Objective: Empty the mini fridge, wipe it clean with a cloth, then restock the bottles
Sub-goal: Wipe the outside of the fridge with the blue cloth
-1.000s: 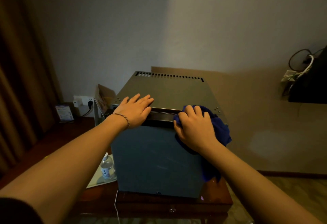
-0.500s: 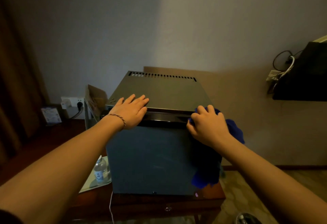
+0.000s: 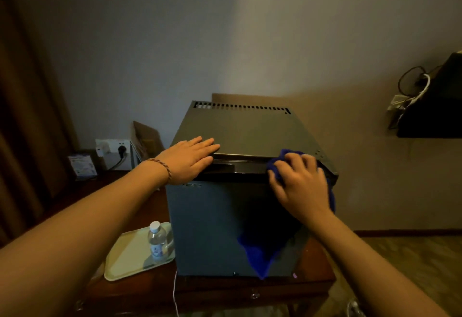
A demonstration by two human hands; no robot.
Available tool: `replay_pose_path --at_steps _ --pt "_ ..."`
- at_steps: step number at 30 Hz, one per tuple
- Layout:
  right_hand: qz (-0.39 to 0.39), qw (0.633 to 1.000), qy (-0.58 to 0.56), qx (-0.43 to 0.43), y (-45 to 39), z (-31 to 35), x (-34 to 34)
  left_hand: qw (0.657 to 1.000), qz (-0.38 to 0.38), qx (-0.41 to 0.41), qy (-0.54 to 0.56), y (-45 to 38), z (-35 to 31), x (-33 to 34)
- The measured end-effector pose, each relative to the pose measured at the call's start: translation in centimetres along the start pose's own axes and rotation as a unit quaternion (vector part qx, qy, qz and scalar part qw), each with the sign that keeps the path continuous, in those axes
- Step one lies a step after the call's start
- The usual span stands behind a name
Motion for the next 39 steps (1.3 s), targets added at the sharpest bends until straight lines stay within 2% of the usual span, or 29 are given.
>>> replay_pose_path --at_steps 7,10,12,16,21,23,26,28,32,39 --pt "-0.002 0.999 -0.009 0.035 0.5 -2.1 0.0 0.999 -0.031 -0.001 0.009 0.9 0.5 0.0" --pt "-0.004 0.999 -0.021 0.049 0.8 -1.7 -0.1 0.997 -0.077 -0.013 0.004 1.5 0.5 0.2" --pt "-0.010 0.998 -0.029 0.060 0.9 -1.4 -0.1 0.990 -0.140 -0.029 0.015 1.9 0.6 0.4" --pt "-0.023 0.998 -0.018 0.060 1.2 -0.3 0.3 0.944 -0.316 -0.072 0.061 3.3 0.7 1.6" --pt "-0.053 0.998 -0.030 0.022 1.7 1.2 0.9 0.894 -0.426 -0.103 0.099 4.0 0.2 2.4" --pt "-0.081 0.996 -0.046 0.004 2.1 0.9 1.2 0.857 -0.481 -0.119 0.142 4.5 0.0 2.9" --pt "-0.121 0.992 -0.038 -0.015 3.1 0.5 2.0 0.780 -0.544 -0.145 0.272 5.2 -0.4 5.5" --pt "-0.155 0.988 -0.027 -0.010 3.7 0.5 2.8 0.749 -0.566 -0.137 0.314 5.4 -0.7 7.8" --pt "-0.222 0.975 -0.030 0.001 4.6 1.1 4.3 0.728 -0.592 -0.117 0.324 5.6 -0.8 12.9" --pt "-0.318 0.945 -0.072 -0.018 6.6 1.6 6.4 0.722 -0.636 -0.066 0.263 5.8 -0.4 21.6"
Point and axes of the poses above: each hand's wrist, its own y-axis away from the middle knuckle, its own x-axis out of the palm, z = x × y, the point moved 4 cm from there along -y, towards the middle knuckle, and after that the axes turned 12 degrees about x, right-handed, at the moved point
